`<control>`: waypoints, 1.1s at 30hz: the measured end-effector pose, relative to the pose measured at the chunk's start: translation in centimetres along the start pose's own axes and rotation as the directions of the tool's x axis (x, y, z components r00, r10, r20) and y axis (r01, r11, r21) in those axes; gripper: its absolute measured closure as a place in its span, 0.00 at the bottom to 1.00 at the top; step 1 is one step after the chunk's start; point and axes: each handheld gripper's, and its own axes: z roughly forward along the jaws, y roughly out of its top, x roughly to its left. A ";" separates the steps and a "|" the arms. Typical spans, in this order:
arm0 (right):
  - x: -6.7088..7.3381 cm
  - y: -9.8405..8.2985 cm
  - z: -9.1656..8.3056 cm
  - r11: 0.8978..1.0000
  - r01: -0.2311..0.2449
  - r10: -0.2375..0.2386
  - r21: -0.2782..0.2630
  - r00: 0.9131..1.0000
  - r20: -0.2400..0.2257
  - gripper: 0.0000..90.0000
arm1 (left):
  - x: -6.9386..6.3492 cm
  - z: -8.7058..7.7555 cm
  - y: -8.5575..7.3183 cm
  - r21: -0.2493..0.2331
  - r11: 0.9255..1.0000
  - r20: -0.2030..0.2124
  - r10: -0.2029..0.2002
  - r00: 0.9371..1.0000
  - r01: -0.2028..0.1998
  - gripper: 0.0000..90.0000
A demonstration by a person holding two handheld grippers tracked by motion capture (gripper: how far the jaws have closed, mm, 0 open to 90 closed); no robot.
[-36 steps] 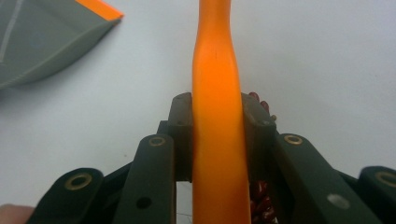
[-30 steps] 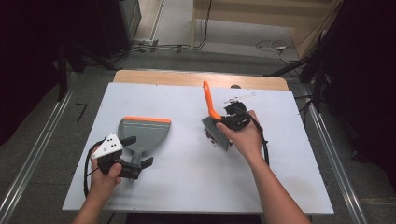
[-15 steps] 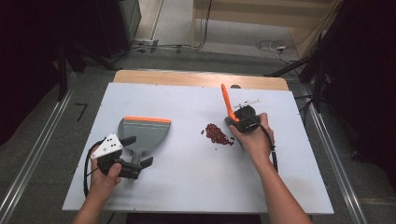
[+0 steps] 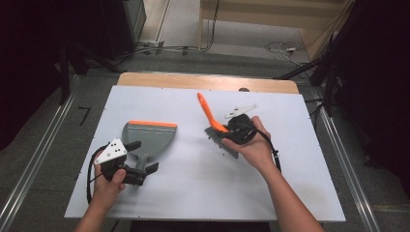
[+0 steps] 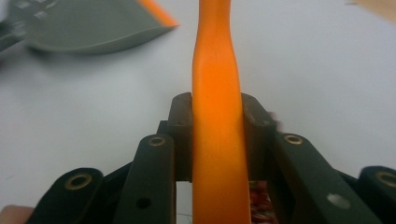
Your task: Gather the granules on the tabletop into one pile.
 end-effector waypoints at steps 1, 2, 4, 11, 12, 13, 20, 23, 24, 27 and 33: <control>0.5 0.1 0.6 1.000 0.024 -0.024 0.015 0.999 -0.033 0.76 | 0.0 0.0 0.0 0.000 1.000 0.000 0.002 1.000 -0.002 0.00; 1.0 0.1 1.2 0.998 0.046 -0.044 0.035 0.998 -0.053 0.76 | 0.0 0.0 0.0 0.001 1.000 0.000 0.002 1.000 -0.002 0.00; 1.8 0.0 2.5 0.995 0.070 -0.065 0.077 0.996 -0.059 0.76 | -0.1 -0.1 0.0 -0.002 1.000 0.000 -0.002 1.000 0.002 0.00; -0.2 -0.4 3.4 0.998 0.034 -0.032 0.056 0.999 -0.034 0.76 | 0.1 -0.2 0.0 -0.004 1.000 0.001 -0.004 1.000 0.004 0.00; -0.5 -0.4 3.4 0.998 0.020 -0.018 0.056 0.999 -0.027 0.76 | 0.1 -0.1 0.0 -0.004 1.000 0.001 -0.004 1.000 0.004 0.00; -0.8 -0.5 3.3 0.998 0.013 -0.012 0.053 1.000 -0.014 0.76 | 0.1 -0.1 0.0 -0.003 1.000 0.001 -0.002 1.000 0.002 0.00; -1.8 -0.7 2.4 0.999 -0.008 0.007 0.041 0.999 0.033 0.76 | 0.1 -0.1 0.0 0.000 1.000 -0.001 -0.001 1.000 0.001 0.00; -1.7 -0.7 1.9 1.000 -0.002 0.002 0.025 1.000 0.021 0.76 | 0.0 0.0 0.0 0.003 1.000 -0.001 -0.002 1.000 0.002 0.00; -1.6 -0.6 1.8 1.000 0.005 -0.006 0.022 1.000 0.018 0.76 | 0.0 0.0 -0.1 0.003 1.000 0.000 -0.004 1.000 0.004 0.00; -1.3 -0.4 1.2 1.000 0.019 -0.019 0.015 1.000 0.013 0.76 | 0.0 0.0 -0.1 0.002 1.000 0.001 -0.004 1.000 0.004 0.00; -1.0 -0.2 0.7 1.000 0.003 -0.003 -0.006 0.999 -0.037 0.76 | 0.0 0.0 -0.1 0.004 1.000 0.000 -0.003 1.000 0.003 0.00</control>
